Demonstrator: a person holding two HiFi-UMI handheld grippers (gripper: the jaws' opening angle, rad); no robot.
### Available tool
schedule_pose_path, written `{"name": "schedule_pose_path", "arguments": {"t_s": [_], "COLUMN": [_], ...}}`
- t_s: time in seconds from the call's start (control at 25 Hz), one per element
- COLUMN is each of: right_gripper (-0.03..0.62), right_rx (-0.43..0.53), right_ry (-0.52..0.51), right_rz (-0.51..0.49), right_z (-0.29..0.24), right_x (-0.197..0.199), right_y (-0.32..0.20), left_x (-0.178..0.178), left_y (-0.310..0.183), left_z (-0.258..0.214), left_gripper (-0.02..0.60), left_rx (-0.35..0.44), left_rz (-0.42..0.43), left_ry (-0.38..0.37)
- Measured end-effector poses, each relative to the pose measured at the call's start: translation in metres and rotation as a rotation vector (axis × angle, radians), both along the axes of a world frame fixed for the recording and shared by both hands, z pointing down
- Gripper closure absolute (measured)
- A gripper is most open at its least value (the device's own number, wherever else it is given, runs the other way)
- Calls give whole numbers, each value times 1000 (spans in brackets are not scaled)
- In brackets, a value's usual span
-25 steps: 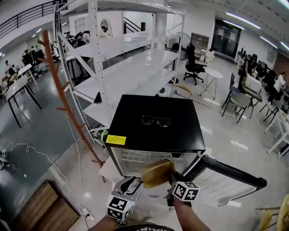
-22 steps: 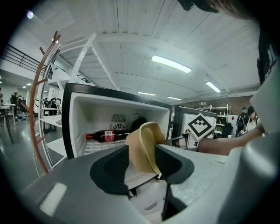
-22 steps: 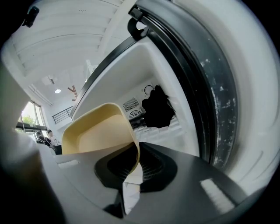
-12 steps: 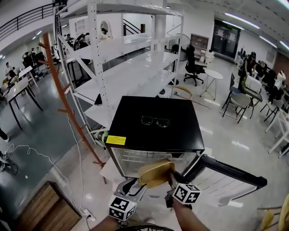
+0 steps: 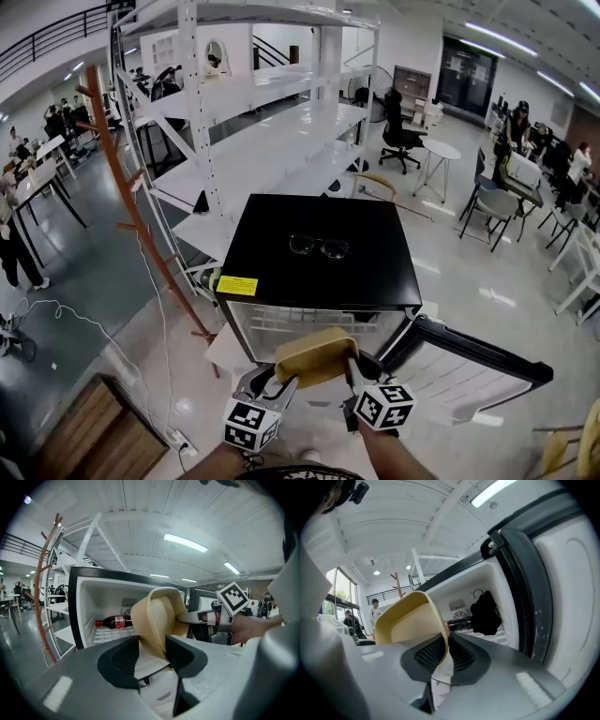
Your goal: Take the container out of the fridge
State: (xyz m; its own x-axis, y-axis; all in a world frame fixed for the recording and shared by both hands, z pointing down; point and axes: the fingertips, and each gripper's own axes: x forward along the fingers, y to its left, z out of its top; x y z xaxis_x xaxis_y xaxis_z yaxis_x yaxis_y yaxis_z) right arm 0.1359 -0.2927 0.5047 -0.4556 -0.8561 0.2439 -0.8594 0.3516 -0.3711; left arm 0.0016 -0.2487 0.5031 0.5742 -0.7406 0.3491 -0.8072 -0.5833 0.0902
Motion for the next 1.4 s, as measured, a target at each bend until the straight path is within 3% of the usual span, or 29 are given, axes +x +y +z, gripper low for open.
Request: {"name": "schedule_pose_path", "arguments": {"t_s": [0.72, 1.4], "right_gripper": [513, 508], "right_rx": [145, 226], "right_ry": [254, 278], "right_rz": [-140, -135], "right_z": [-39, -77], "right_x": [-17, -18], "right_y": [21, 24], "left_x": [-23, -25], "left_y": [-24, -28], "left_z": [-37, -71], "left_gripper": [502, 508], "left_rx": [139, 221], "left_rz": [-96, -81], "left_ry": [-58, -54]}}
